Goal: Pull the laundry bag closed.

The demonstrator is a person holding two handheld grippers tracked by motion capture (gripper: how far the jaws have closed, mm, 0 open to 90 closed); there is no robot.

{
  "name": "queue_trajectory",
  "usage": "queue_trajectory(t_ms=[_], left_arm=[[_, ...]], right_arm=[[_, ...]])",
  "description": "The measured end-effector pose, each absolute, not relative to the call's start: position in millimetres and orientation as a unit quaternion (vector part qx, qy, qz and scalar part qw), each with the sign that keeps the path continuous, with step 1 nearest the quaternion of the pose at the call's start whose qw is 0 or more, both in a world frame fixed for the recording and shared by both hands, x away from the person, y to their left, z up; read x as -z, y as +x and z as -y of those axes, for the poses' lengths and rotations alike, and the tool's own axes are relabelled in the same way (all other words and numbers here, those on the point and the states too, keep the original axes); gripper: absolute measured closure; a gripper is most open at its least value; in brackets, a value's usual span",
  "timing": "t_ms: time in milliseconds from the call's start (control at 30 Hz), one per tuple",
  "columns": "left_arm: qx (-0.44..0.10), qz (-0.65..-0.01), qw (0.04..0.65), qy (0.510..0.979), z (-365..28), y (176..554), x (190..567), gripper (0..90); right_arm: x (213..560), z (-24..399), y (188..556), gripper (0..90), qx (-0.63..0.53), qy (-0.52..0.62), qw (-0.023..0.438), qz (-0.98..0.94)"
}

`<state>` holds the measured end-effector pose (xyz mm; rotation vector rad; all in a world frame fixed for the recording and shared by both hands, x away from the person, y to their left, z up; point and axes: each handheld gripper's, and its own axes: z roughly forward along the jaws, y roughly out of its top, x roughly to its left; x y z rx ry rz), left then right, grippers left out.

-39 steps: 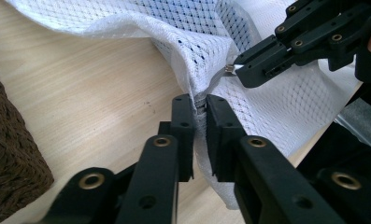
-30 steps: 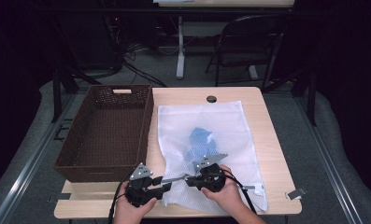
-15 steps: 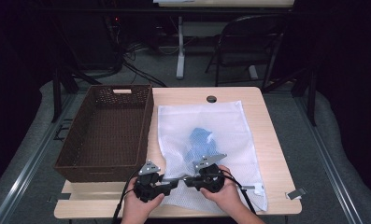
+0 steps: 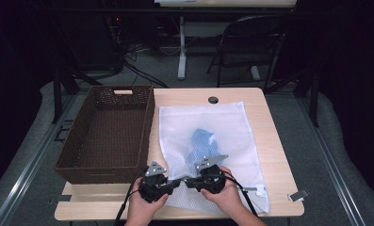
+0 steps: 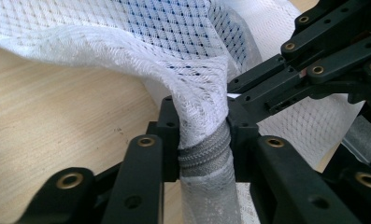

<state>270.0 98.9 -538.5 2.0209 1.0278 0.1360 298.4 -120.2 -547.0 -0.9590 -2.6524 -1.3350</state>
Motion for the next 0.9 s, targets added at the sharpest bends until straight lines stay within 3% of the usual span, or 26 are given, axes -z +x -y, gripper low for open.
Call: queue_trajectory(t_ms=[267,900], left_arm=[[-0.06,-0.4,0.422,0.811,-99.3,269.1,532.6,81.0],[-0.067,-0.39,0.417,0.818,-96.8,265.7,531.1,83.1]], right_arm=[[543.5,120.0,299.9,86.7,0.425,-0.314,0.023,0.849],[546.9,126.1,298.7,86.8,0.43,-0.32,0.031,0.844]])
